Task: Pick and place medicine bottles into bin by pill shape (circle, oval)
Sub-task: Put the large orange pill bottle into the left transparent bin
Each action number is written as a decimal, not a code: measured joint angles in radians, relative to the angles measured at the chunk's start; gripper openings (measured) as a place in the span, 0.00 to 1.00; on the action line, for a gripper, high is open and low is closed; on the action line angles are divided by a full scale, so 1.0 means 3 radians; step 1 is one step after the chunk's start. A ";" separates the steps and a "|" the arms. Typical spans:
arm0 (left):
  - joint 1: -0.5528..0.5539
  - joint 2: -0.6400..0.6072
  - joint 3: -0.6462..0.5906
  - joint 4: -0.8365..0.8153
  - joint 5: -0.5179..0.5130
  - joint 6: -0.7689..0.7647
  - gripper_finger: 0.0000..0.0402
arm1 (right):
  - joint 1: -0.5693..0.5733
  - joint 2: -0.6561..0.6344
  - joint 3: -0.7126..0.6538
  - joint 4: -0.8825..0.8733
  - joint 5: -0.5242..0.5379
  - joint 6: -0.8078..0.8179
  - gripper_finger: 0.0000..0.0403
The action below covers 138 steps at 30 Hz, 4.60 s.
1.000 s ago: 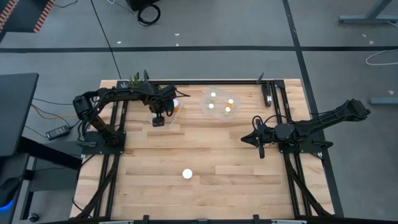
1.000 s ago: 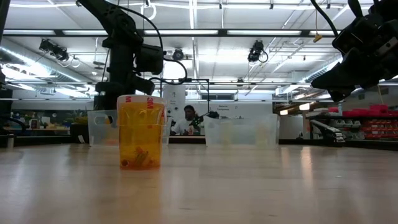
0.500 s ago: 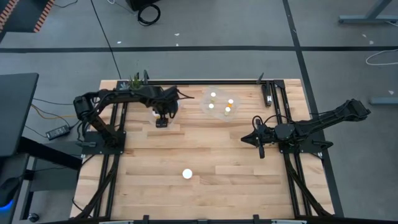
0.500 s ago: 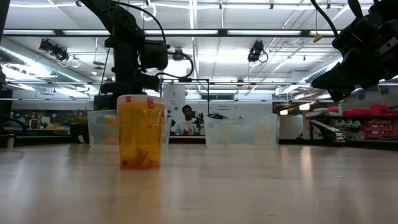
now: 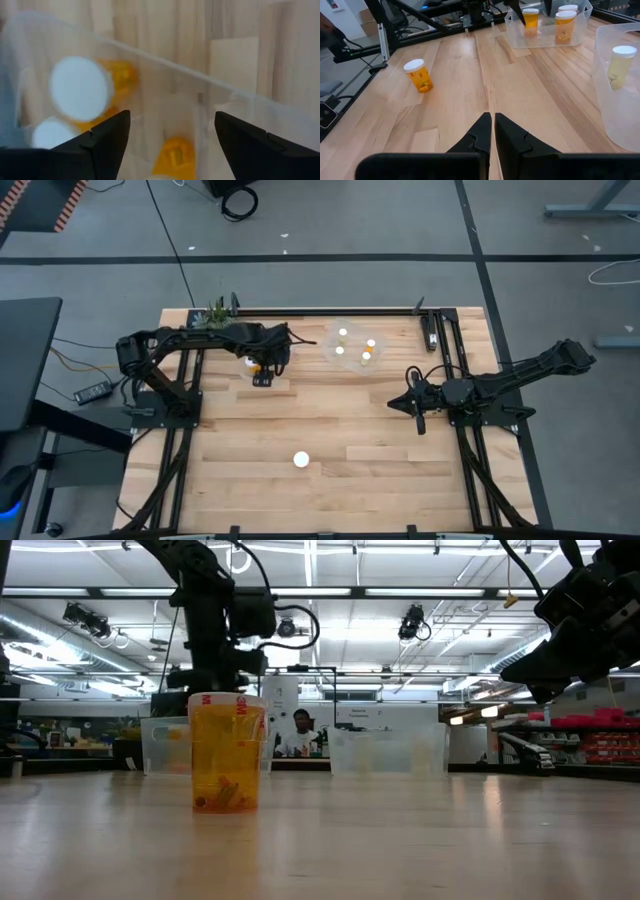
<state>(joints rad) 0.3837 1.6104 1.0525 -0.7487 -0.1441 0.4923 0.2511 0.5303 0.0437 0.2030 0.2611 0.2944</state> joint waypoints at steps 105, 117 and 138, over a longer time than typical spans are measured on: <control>-0.2719 0.0902 0.0930 0.0457 0.0173 -0.1419 0.89 | 0.0000 -0.0001 0.0000 -0.0185 -0.0001 0.0000 0.08; -0.2717 0.0997 0.0931 0.0504 0.0143 -0.1216 0.88 | 0.0000 -0.0001 0.0000 -0.0224 0.0000 0.0000 0.08; -0.2707 0.1010 0.0931 0.0497 0.0142 -0.1078 0.65 | 0.0000 -0.0001 0.0000 -0.0226 0.0000 0.0001 0.08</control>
<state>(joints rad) -0.4286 1.9133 1.3319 -0.5995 -0.1017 0.1688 0.2511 0.5301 0.0437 0.1352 0.2611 0.2947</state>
